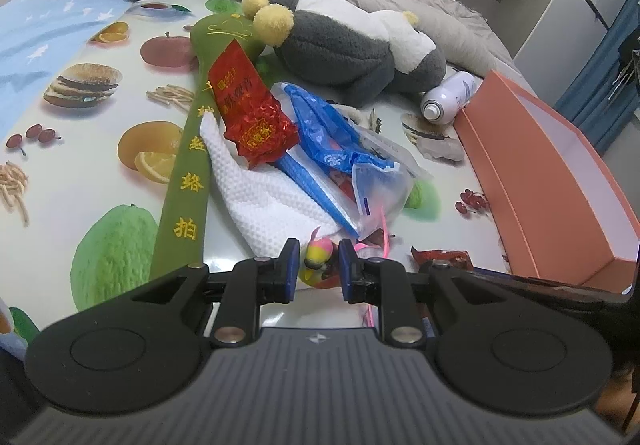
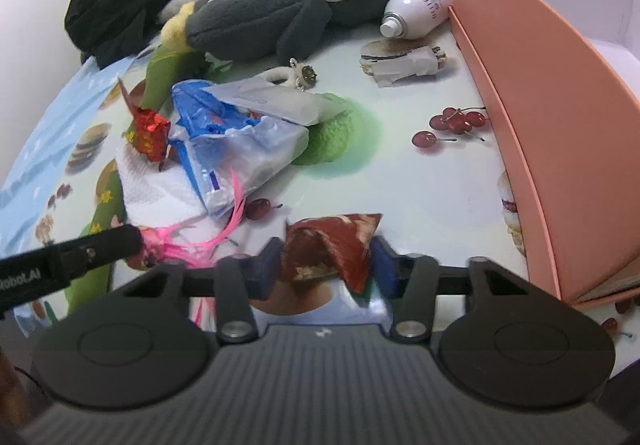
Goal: Organize soft objects
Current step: 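Grasp the red snack wrapper with the right tool and lift it, then carry the wrapper and feathered toy over the pink box and release both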
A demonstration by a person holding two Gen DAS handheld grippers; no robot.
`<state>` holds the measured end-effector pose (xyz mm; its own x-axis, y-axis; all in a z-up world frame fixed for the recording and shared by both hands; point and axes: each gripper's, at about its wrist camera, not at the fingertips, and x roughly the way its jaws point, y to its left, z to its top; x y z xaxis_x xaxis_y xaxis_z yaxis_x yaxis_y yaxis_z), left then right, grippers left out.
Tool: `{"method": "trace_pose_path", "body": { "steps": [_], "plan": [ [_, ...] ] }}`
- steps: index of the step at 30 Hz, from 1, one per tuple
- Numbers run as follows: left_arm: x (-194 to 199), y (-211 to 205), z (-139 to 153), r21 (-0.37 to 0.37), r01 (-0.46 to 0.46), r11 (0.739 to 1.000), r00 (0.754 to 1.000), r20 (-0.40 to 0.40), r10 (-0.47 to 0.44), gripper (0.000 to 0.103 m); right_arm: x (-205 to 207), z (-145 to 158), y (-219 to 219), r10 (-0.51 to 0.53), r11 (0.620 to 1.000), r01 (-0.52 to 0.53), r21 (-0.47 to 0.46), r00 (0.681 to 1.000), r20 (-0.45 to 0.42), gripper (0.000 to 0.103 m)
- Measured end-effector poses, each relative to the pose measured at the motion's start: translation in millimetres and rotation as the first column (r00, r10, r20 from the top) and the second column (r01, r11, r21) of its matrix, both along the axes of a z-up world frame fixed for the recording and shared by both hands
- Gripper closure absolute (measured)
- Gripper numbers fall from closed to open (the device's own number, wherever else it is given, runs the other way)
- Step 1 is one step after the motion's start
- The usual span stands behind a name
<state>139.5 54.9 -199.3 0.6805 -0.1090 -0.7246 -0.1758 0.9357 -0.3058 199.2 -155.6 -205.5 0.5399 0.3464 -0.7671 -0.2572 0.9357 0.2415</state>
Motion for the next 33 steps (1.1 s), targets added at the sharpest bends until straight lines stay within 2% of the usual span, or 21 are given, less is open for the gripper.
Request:
{"method": "trace_pose_path", "body": {
  "steps": [7, 15, 25, 33],
  "plan": [
    [0.5, -0.2, 9.0, -0.001, -0.001, 1.000, 1.000, 0.009, 0.001, 0.079, -4.0, 14.2, -2.7, 0.017, 1.000, -0.017, -0.005, 0.999, 0.034, 0.059],
    [5.3, -4.9, 36.9, -0.008, 0.024, 1.000, 0.999, 0.039, -0.023, 0.079, -3.8, 53.7, -9.5, 0.027, 1.000, -0.028, 0.003, 0.994, 0.102, 0.059],
    [24.6, -12.8, 95.1, 0.001, 0.062, 0.998, 0.990, 0.126, -0.062, 0.079, 0.7, 113.1, -24.9, 0.030, 0.999, -0.037, 0.030, 0.976, 0.216, 0.059],
    [45.8, -35.7, 148.7, 0.026, 0.141, 0.990, 0.967, 0.211, -0.143, 0.079, 6.4, 158.3, -43.8, 0.007, 1.000, -0.014, 0.020, 0.950, 0.312, 0.059]
  ]
}}
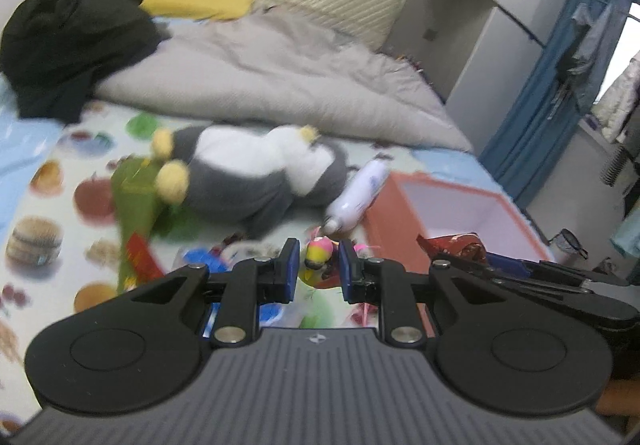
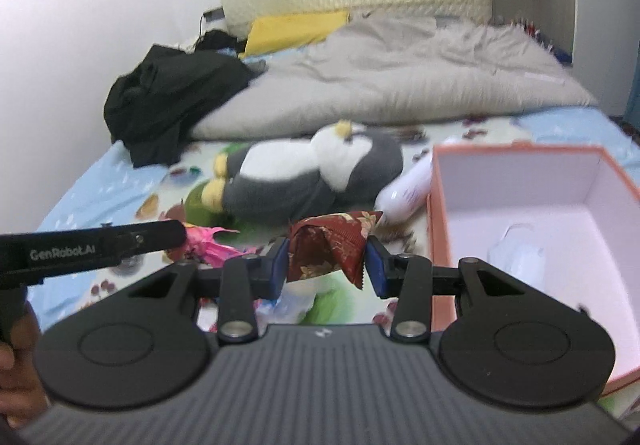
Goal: Organize soft objects
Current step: 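Carry the wrapper and feathered toy over the pink box and release both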
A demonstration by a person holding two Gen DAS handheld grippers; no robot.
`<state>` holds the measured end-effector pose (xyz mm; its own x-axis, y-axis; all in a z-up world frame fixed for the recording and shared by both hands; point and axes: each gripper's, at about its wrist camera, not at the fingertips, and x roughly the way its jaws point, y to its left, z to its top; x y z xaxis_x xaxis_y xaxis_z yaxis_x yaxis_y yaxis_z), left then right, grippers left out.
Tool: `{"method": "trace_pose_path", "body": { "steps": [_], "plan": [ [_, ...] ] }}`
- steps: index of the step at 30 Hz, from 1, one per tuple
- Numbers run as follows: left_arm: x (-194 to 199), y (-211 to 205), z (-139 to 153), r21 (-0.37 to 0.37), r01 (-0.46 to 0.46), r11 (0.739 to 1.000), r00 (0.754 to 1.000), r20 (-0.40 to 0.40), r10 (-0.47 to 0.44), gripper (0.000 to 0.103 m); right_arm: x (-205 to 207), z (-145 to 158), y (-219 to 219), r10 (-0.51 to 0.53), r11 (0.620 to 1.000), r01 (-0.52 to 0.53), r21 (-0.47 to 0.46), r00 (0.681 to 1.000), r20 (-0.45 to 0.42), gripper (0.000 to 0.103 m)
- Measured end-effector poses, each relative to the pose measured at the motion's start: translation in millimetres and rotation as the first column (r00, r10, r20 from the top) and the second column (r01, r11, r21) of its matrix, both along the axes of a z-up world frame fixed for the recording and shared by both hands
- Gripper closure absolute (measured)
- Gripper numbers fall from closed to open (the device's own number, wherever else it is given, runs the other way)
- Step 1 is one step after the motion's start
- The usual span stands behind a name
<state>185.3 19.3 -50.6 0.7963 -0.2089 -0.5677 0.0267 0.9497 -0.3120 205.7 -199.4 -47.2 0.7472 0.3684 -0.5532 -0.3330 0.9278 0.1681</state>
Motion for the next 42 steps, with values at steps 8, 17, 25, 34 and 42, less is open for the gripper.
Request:
{"method": "trace_pose_path", "body": {
  "steps": [8, 17, 25, 34, 42],
  "plan": [
    [29.6, -38.1, 43.5, 0.020, 0.083, 0.996, 0.995, 0.062, -0.084, 0.079, 5.9, 41.2, -28.3, -0.048, 0.999, 0.048, 0.005, 0.997, 0.059, 0.059],
    [63.6, -101.8, 83.8, 0.028, 0.205, 0.978, 0.974, 0.097, -0.206, 0.079, -1.4, 75.6, -92.8, -0.176, 0.984, 0.176, 0.005, 0.977, 0.121, 0.059],
    [104.5, -175.4, 69.0, 0.008, 0.324, 0.946, 0.946, 0.006, -0.324, 0.078, 14.6, 62.7, -144.3, -0.280, 0.959, 0.282, -0.027, 0.958, 0.065, 0.059],
    [136.3, -228.7, 0.5, 0.036, 0.381, 0.924, 0.915, -0.155, -0.372, 0.078, 41.6, 1.6, -176.6, -0.336, 0.941, 0.331, -0.077, 0.939, -0.075, 0.059],
    [148.7, -247.5, -41.6, 0.033, 0.410, 0.912, 0.885, -0.256, -0.389, 0.078, 53.8, -53.2, -201.4, -0.385, 0.923, 0.374, -0.091, 0.900, -0.206, 0.058]
  ]
}}
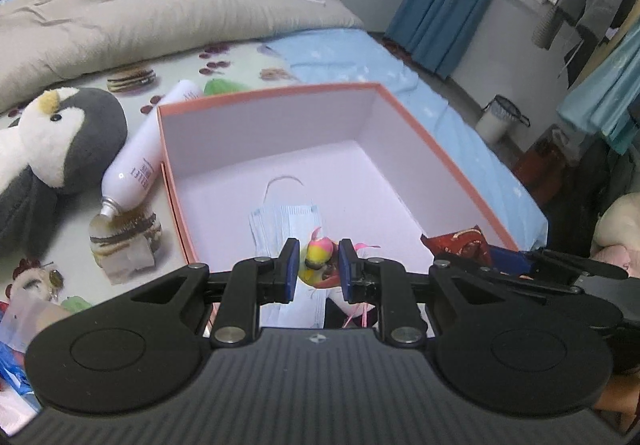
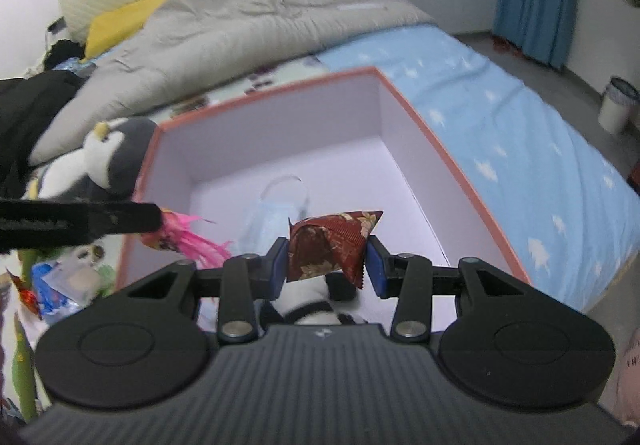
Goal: Organize soft objects
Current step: 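Carry the wrapper and feathered toy over the pink box and release both, then withdraw both open tools from the pink box toward the clutter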
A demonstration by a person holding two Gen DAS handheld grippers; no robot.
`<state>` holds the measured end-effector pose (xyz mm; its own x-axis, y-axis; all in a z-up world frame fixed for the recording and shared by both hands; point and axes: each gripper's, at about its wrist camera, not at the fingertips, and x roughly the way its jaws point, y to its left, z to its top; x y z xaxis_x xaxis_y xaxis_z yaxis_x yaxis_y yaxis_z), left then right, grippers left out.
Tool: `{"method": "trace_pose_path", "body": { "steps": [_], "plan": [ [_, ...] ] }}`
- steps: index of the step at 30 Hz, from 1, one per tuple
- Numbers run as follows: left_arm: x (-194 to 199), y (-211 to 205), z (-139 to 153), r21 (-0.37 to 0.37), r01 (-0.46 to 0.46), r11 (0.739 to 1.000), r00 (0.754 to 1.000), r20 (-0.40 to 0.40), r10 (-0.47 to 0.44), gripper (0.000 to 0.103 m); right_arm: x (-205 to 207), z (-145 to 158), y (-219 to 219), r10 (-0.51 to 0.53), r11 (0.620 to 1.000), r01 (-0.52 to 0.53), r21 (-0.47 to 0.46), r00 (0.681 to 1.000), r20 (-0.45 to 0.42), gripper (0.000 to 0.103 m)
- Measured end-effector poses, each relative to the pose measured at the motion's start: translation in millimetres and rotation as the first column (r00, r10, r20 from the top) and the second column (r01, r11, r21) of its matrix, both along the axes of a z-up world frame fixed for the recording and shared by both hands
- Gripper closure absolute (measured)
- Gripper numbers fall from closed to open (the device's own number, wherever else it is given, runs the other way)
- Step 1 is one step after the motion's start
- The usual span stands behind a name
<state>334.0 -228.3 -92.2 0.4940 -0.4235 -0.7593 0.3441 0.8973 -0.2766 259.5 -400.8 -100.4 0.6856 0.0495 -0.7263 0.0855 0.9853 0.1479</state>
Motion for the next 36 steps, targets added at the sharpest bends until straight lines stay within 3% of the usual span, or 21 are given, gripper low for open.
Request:
{"method": "trace_pose_path", "body": {
  "steps": [3, 7, 12, 26, 36],
  "plan": [
    [2.1, -6.3, -2.0, 0.014, 0.021, 1.000, 1.000, -0.001, -0.021, 0.077, -2.8, -4.8, -4.9, -0.009, 1.000, 0.009, 0.003, 1.000, -0.012, 0.056],
    [1.8, -9.0, 3.2, 0.035, 0.026, 0.999, 0.999, 0.019, -0.027, 0.057, -2.3, -6.6, -6.9, -0.010, 1.000, 0.010, 0.002, 1.000, -0.020, 0.049],
    [-4.1, 3.6, 17.1, 0.010, 0.006, 1.000, 0.999, 0.048, -0.007, 0.057, -6.4, 2.0, -5.9, -0.007, 1.000, 0.007, 0.006, 1.000, 0.013, 0.049],
    [-66.6, 61.0, 71.2, -0.043, -0.051, 0.998, 0.967, 0.246, 0.060, 0.057, -47.2, 64.0, 36.8, 0.071, 0.997, -0.073, -0.004, 0.962, 0.264, 0.049],
    [-112.6, 132.2, 85.5, -0.100, -0.123, 0.987, 0.947, 0.284, 0.146, 0.057, -76.7, 73.2, 75.6, 0.140, 0.988, -0.153, 0.011, 0.927, 0.347, 0.049]
  ]
}}
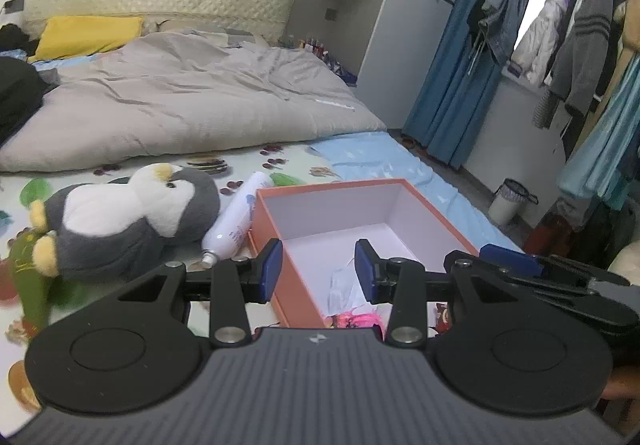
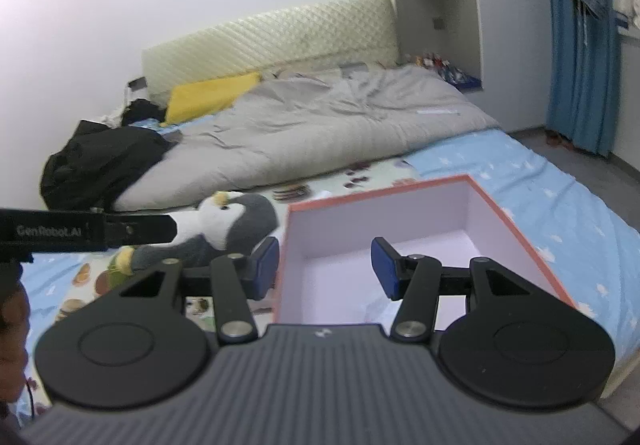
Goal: Organize soft objects
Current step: 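Withdraw both open tools from the pink box toward the clutter, then grasp the red wrapper with the left tool while the right tool reaches the clear pouch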
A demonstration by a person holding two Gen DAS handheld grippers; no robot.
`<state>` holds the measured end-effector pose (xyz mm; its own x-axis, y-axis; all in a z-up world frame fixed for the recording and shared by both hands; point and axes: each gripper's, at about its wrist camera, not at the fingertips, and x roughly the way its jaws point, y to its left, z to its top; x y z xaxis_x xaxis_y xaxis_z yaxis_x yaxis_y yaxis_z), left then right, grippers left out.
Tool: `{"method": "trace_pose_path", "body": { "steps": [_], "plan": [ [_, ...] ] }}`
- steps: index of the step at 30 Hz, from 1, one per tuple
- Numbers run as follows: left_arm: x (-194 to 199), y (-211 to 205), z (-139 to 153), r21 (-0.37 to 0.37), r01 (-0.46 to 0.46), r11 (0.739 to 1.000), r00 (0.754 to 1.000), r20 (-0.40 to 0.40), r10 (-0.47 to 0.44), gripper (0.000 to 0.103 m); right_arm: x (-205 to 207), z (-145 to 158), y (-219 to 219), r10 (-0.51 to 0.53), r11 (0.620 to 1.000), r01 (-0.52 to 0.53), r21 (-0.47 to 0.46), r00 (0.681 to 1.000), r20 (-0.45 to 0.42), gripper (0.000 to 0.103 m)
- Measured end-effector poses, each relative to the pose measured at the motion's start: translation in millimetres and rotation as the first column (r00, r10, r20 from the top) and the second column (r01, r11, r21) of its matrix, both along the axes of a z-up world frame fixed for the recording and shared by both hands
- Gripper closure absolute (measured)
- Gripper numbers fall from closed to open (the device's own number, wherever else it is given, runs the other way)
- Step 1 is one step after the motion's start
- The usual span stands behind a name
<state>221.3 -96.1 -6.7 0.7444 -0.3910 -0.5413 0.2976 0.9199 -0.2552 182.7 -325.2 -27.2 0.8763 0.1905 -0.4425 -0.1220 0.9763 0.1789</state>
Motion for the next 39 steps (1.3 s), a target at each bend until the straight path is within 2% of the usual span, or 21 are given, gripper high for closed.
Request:
{"method": "trace_pose_path", "body": {
  "steps": [6, 11, 20, 26, 33, 39],
  "plan": [
    [-30.2, 27.0, 6.2, 0.013, -0.026, 1.000, 0.999, 0.032, 0.025, 0.057, -15.8, -2.7, 19.7, 0.046, 0.999, -0.046, 0.025, 0.999, 0.016, 0.049],
    [-50.5, 40.0, -1.6, 0.038, -0.067, 0.997, 0.997, 0.031, 0.066, 0.057, -26.0, -10.1, 36.8, 0.069, 0.997, -0.070, 0.022, 0.998, 0.012, 0.049],
    [-71.0, 61.7, -30.0, 0.008, -0.096, 0.995, 0.995, -0.026, 0.096, 0.057, -45.2, -26.5, 65.6, 0.111, 0.994, -0.111, 0.005, 0.994, -0.007, 0.049],
    [-81.5, 72.8, -61.0, 0.056, -0.136, 0.989, 0.987, -0.077, 0.141, 0.057, -47.4, -48.4, 81.0, 0.131, 0.991, -0.131, 0.004, 0.991, -0.040, 0.049],
    [-96.8, 95.8, -79.9, 0.062, -0.200, 0.978, 0.973, -0.109, 0.205, 0.057, -56.6, -65.0, 93.2, 0.163, 0.987, -0.162, 0.015, 0.984, -0.072, 0.049],
    [-105.9, 103.6, -94.0, 0.055, -0.197, 0.979, 0.969, -0.143, 0.203, 0.057, -61.9, -79.4, 108.6, 0.194, 0.981, -0.195, 0.002, 0.975, -0.112, 0.049]
  ]
}}
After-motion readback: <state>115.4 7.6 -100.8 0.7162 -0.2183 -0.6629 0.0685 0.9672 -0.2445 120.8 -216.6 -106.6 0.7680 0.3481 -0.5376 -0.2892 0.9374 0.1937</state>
